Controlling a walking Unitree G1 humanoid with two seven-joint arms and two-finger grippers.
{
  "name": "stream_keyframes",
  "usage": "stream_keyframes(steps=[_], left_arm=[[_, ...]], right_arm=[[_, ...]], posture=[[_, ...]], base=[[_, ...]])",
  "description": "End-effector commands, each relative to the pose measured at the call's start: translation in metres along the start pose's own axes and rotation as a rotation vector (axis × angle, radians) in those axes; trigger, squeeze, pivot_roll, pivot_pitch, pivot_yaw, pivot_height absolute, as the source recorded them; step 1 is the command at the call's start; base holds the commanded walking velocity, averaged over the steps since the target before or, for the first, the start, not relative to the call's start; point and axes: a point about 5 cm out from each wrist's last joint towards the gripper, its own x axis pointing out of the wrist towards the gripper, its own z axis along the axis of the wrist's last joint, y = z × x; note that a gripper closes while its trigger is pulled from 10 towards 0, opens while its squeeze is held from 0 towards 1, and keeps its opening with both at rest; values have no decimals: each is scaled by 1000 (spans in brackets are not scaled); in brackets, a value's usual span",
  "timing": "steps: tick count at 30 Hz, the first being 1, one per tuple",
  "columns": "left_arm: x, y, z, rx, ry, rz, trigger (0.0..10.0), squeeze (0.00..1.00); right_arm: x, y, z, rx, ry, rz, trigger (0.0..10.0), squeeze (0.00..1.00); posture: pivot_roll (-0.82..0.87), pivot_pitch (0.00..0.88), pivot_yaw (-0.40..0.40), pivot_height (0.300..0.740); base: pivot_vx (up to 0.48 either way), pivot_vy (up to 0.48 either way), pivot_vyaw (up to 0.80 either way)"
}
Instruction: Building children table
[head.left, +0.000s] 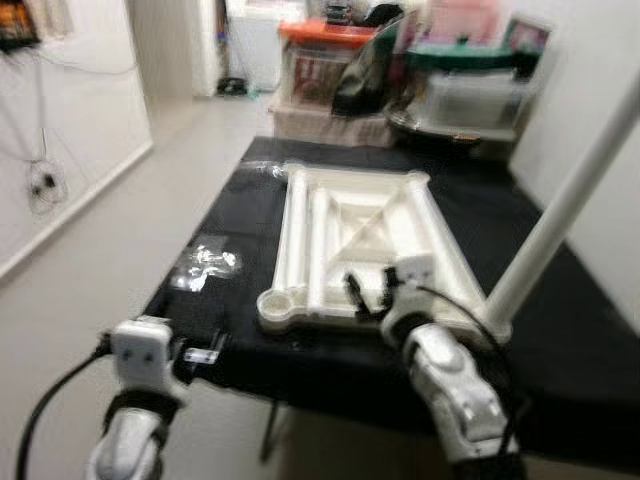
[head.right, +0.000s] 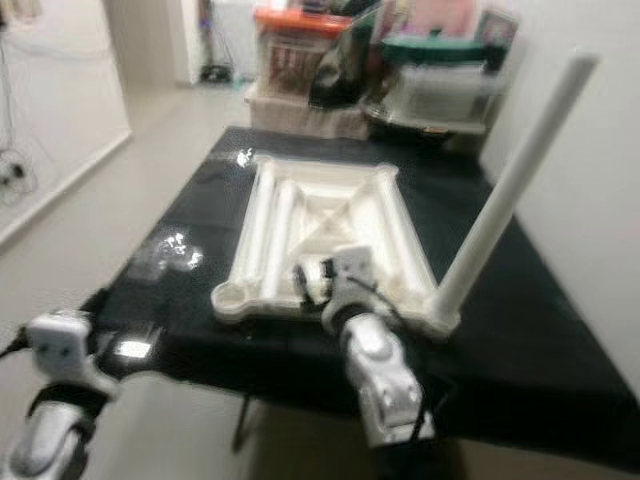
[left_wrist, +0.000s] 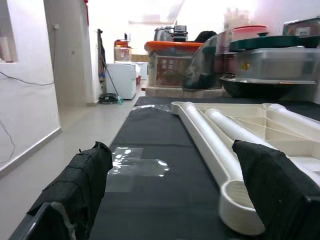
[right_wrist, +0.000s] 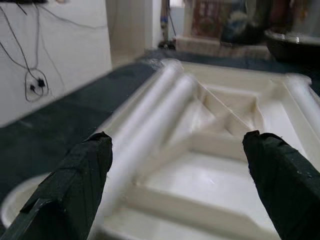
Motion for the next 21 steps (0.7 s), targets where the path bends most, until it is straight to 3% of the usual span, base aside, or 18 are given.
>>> stream_keyframes(steps=[1,7,15,19,21], left_arm=[[1,-3,-1,-16,0,-12,10000,0],[4,-4,0,-25,-7,-23,10000,0],[6,-5,0,-34,-16,-32,10000,0],[6,-7,1,-47,-20,-38,10000,0],[6,-8,-1,-46,-12,-40,10000,0]], right_arm=[[-2,-12,-6,10,24,-47,10000,0],[5,-19,0,18,10,-77,10000,0],[8,-14,1,54,10,-70,10000,0],[9,-8,8,95,-11,-21,10000,0],[10,-2,7,100,24,43,10000,0]], posture=[[46,0,-78,740],[45,0,-80,740],[43,0,-80,740],[41,0,-82,740],[40,0,-83,740]], base=[[277,0,0],[441,0,0],[443,0,0],[0,0,-800],[0,0,0]])
